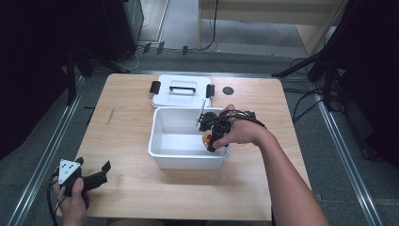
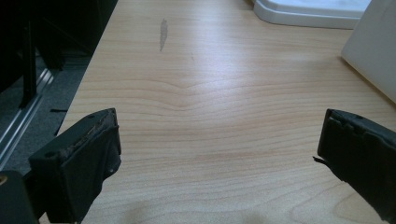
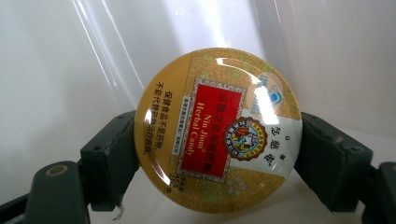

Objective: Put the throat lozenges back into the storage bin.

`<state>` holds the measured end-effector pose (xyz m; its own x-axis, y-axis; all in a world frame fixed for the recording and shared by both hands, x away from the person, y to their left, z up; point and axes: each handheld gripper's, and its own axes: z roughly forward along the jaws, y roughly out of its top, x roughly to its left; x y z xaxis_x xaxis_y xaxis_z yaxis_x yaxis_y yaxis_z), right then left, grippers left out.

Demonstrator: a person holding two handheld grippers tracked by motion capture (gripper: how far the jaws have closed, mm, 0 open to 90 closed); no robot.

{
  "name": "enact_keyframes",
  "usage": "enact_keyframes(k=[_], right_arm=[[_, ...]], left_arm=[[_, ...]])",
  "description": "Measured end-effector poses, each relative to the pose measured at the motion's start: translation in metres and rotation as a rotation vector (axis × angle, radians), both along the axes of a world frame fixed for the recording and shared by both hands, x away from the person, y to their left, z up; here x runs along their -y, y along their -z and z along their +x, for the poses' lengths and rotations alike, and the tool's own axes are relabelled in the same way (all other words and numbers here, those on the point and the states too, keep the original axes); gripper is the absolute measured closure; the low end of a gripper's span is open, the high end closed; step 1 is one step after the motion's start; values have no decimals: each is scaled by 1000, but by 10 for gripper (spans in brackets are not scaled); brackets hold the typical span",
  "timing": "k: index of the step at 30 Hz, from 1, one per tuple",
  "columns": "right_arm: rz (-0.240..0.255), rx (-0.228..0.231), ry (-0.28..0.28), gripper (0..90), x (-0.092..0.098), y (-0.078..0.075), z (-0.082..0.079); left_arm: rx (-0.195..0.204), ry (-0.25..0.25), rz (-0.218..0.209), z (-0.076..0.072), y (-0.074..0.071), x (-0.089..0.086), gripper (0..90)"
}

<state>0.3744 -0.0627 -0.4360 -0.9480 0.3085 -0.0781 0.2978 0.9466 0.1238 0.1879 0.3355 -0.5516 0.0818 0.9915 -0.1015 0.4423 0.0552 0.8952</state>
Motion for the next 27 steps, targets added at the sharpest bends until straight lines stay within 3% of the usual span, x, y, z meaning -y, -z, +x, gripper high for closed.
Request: enact_keyframes(k=[17, 27], right_arm=[[-41, 19, -16, 197, 0, 4, -2], [-33, 17, -13, 184, 1, 3, -3]], left_arm=[[1, 0, 2, 0, 0, 0, 0], [0, 0, 1, 0, 0, 0, 0]])
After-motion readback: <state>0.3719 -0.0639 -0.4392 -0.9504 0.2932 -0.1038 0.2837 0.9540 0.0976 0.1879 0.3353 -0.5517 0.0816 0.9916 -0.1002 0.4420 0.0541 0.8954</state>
